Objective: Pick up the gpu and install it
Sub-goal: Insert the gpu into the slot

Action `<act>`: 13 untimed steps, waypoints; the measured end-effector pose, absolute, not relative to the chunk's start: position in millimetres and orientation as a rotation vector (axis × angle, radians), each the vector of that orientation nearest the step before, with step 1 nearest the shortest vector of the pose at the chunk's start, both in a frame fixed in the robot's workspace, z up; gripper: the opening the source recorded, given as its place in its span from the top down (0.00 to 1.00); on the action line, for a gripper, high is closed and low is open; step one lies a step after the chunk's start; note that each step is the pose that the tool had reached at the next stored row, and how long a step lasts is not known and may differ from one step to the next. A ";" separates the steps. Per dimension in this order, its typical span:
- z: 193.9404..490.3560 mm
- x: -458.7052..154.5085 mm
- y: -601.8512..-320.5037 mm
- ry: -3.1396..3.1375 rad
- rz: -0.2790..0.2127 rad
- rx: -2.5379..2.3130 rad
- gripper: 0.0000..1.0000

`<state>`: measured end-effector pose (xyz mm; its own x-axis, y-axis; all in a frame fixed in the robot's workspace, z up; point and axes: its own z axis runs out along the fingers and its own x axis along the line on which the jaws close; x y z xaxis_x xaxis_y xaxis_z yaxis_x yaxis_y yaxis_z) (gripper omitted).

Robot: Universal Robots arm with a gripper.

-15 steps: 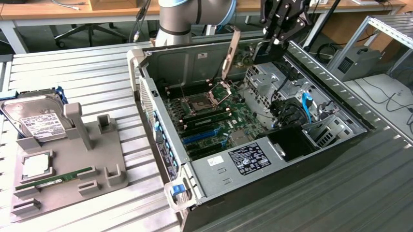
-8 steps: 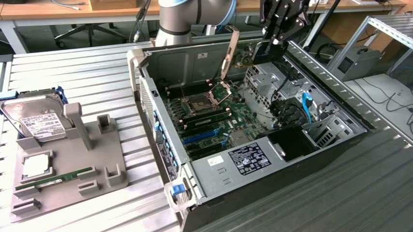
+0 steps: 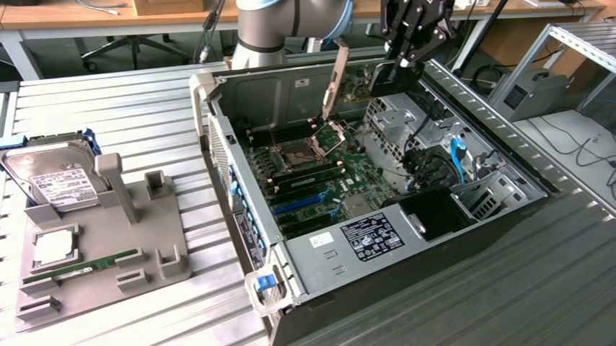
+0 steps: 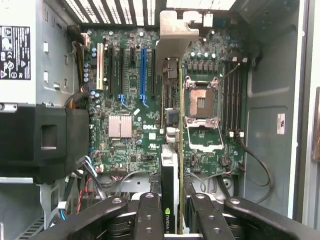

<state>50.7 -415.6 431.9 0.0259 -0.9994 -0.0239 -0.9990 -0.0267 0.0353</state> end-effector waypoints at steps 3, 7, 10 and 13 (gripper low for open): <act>431.9 27.0 -415.6 -2.187 -0.065 2.244 0.73; 423.4 16.0 -421.7 -2.193 -0.064 2.244 0.73; 397.0 6.5 -422.4 -2.260 -0.064 2.178 0.73; 396.3 6.3 -422.5 -2.264 -0.064 2.173 0.73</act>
<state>6.3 -422.5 396.3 -0.0417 -0.9988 -0.0261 -0.9987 0.0409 0.0312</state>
